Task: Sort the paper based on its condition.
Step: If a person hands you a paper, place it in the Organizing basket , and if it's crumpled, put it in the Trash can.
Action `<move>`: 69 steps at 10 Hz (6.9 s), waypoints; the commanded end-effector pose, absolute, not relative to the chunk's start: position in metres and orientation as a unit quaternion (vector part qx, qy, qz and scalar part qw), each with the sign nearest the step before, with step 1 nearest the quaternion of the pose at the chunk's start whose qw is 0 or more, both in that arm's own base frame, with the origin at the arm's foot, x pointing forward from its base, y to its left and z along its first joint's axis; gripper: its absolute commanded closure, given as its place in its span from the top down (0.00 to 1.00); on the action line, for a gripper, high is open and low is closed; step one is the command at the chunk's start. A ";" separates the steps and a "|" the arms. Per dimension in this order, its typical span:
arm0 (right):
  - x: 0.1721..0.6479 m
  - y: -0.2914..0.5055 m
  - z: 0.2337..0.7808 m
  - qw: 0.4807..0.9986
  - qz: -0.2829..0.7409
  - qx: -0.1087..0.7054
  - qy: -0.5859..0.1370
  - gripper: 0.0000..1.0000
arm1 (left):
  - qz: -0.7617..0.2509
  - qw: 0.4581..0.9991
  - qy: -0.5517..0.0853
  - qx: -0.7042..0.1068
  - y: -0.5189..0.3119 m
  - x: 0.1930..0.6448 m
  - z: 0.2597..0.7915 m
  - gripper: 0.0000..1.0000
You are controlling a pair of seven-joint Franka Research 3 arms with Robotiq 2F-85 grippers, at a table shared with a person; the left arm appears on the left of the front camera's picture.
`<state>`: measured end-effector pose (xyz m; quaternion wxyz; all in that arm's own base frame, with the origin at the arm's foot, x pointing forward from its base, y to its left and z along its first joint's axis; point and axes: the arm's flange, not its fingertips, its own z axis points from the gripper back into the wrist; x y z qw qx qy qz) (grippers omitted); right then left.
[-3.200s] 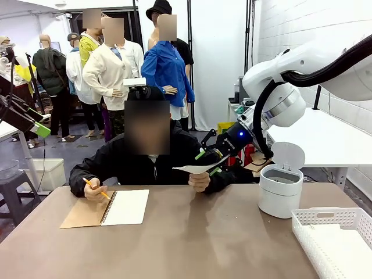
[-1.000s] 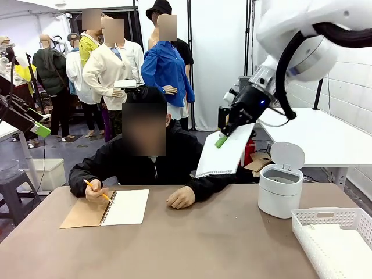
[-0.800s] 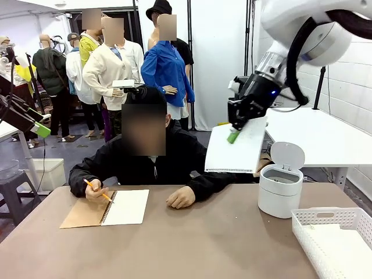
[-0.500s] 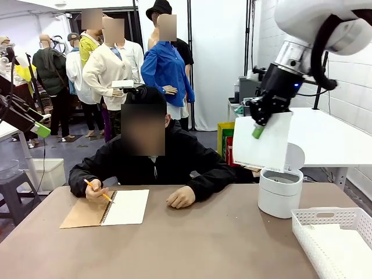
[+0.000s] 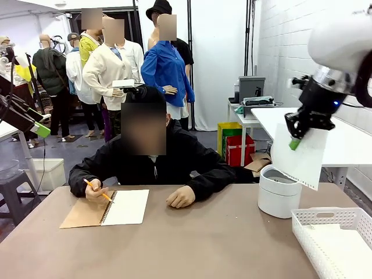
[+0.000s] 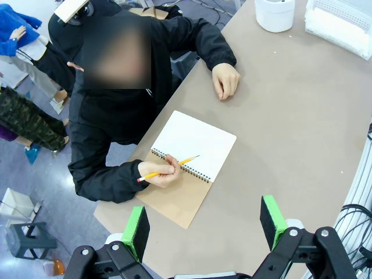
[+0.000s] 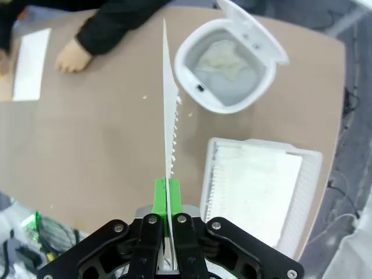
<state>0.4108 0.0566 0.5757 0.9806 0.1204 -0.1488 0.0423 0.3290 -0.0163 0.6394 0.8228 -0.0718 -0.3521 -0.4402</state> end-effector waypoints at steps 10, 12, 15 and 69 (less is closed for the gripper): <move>0.362 0.006 0.529 0.978 -0.031 0.143 -0.152 0.00 | -0.440 0.822 -0.354 -0.077 -0.015 0.329 0.640 1.00; 0.358 0.005 0.532 0.977 -0.030 0.151 -0.146 0.00 | -0.440 0.822 -0.354 -0.077 -0.015 0.329 0.640 1.00; 0.332 -0.013 0.528 0.975 -0.050 0.160 -0.144 0.00 | -0.440 0.822 -0.354 -0.077 -0.015 0.329 0.640 1.00; 0.373 0.061 0.514 0.944 0.170 0.270 -0.081 1.00 | -0.440 0.822 -0.354 -0.077 -0.015 0.329 0.640 1.00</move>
